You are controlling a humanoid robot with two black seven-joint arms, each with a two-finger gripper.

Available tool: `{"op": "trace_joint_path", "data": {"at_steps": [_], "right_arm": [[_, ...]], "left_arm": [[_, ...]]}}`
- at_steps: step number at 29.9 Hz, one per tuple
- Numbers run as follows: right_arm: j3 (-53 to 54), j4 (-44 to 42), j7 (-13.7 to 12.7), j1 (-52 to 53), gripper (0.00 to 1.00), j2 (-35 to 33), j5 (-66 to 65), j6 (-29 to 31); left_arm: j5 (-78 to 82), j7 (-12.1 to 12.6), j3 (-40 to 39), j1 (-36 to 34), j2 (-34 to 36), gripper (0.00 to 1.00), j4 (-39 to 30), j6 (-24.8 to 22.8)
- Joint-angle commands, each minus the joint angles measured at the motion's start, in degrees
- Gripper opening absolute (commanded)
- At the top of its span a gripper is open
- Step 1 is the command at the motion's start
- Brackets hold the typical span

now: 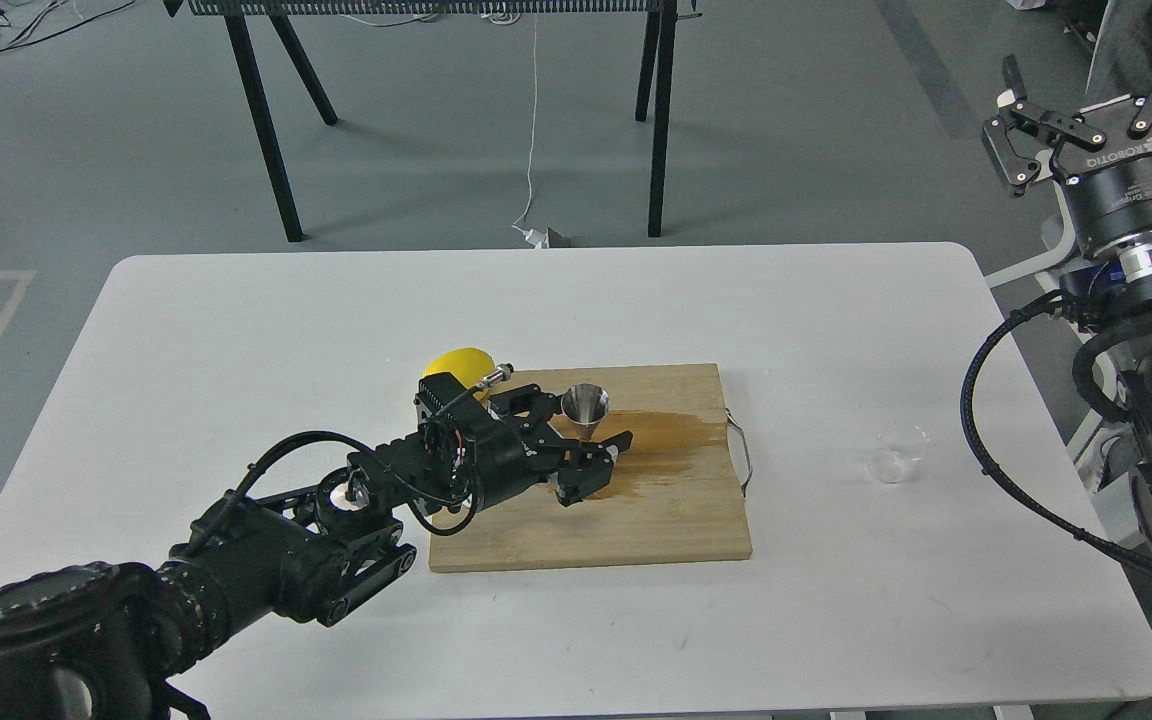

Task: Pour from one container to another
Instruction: 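Lower the jigger upright onto the board beside the stain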

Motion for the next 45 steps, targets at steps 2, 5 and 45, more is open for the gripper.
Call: {"op": "trace_joint_path", "data": {"at_steps": [2,5,45], "right_arm": [[0.0,0.1,0.0,-0.1,0.99,0.0,0.0,0.0],[0.1,0.1,0.1,-0.1,0.99,0.0,0.0,0.0],[0.3,0.1,0.1,-0.7,0.99,0.0,0.0,0.0]], "left_arm": [[-0.1,0.0,-0.1,0.1,0.0,0.80,0.0,0.1],[-0.2,0.0,-0.1,0.1,0.0,0.80,0.0,0.4],[-0.9,0.0,-0.2,1.9,2.3,0.80,0.0,1.6]]}}
